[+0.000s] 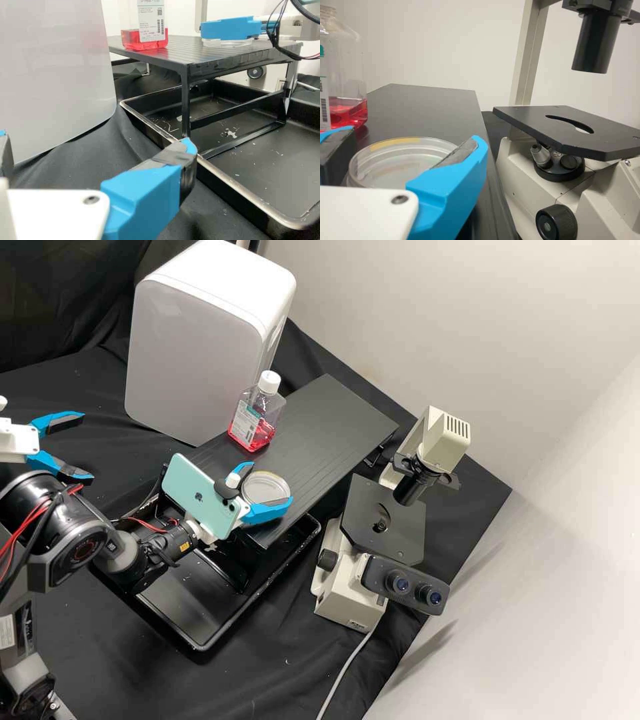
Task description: Remove the lid from the petri dish
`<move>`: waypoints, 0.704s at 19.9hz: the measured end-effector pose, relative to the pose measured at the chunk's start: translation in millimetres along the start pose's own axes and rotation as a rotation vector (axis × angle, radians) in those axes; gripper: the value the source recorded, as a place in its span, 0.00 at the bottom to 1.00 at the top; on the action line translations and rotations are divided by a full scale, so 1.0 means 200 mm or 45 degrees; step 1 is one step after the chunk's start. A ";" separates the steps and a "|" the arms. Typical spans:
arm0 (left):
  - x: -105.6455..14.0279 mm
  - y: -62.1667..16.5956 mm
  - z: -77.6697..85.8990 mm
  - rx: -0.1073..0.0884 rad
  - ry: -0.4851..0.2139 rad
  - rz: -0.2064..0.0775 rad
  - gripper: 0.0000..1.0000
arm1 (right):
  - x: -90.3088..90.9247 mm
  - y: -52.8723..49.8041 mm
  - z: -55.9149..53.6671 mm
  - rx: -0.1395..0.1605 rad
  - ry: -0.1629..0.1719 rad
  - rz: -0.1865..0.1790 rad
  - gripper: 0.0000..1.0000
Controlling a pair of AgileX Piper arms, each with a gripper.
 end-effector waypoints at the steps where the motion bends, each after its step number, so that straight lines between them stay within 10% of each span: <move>1: 0.00 0.000 0.00 0.000 0.000 0.000 1.00 | 0.00 0.00 0.00 0.000 0.000 0.000 0.00; 14: 0.00 0.000 0.00 0.000 0.000 0.000 1.00 | 0.00 0.01 0.01 -0.002 -0.006 0.006 0.00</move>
